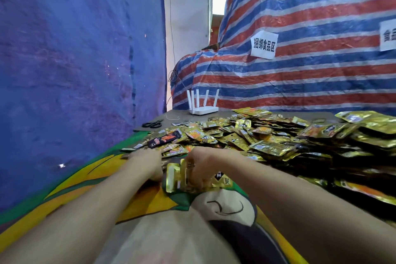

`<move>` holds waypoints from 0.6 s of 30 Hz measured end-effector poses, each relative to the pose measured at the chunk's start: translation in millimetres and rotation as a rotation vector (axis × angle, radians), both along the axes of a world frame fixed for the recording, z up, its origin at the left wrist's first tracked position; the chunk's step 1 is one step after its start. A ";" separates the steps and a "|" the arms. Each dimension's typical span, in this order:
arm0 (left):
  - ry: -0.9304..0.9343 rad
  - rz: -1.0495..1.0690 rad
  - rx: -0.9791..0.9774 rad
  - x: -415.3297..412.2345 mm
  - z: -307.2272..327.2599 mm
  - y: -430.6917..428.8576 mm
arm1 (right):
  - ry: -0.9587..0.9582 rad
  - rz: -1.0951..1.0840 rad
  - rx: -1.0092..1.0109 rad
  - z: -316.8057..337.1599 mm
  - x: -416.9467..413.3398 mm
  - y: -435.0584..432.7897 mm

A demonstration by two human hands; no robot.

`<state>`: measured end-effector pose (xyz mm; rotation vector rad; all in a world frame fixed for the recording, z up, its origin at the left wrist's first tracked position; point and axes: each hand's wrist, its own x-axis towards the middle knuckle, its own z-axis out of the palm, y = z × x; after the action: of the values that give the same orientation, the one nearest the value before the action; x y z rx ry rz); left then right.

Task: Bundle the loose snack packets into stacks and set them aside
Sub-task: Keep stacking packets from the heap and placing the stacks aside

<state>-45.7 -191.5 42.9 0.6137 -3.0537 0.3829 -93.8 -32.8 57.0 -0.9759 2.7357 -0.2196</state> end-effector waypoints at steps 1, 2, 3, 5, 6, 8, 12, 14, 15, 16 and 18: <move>0.009 0.022 -0.029 -1.0 -1.7 1.6 | 0.012 0.004 -0.015 -0.7 1.8 3.1; 0.038 0.038 -0.058 -1.1 -2.1 3.3 | 0.034 -0.001 -0.031 -1.6 3.9 7.8; 0.079 0.050 -0.074 -0.6 -1.7 4.5 | 0.067 -0.012 -0.050 -3.2 5.8 13.4; 0.178 0.084 -0.015 0.9 1.3 6.4 | 0.141 -0.041 -0.127 -6.3 9.1 26.9; 0.237 0.116 0.070 2.1 3.0 6.9 | 0.168 -0.055 -0.187 -7.8 11.1 34.4; 0.355 0.171 0.281 5.2 7.0 10.3 | 0.170 -0.089 -0.346 -9.5 15.5 50.9; 0.515 0.077 0.612 7.6 13.7 35.4 | -0.021 -0.218 -0.793 -8.7 28.0 85.7; 0.605 0.014 0.806 6.3 15.5 59.2 | -0.133 -0.336 -1.016 -7.7 34.7 100.4; 0.665 -0.005 0.926 3.7 15.5 71.9 | -0.187 -0.407 -1.124 -9.1 36.4 106.7; 0.730 0.001 1.060 1.3 13.8 85.6 | -0.233 -0.476 -1.230 -12.0 37.6 112.6; 0.886 0.094 1.343 -1.7 5.4 113.0 | -0.277 -0.565 -1.380 -20.8 41.4 124.1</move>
<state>-47.4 -78.5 48.3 0.6108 -1.9958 -1.5618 -52.4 91.3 36.2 -0.2073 2.2431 -2.2680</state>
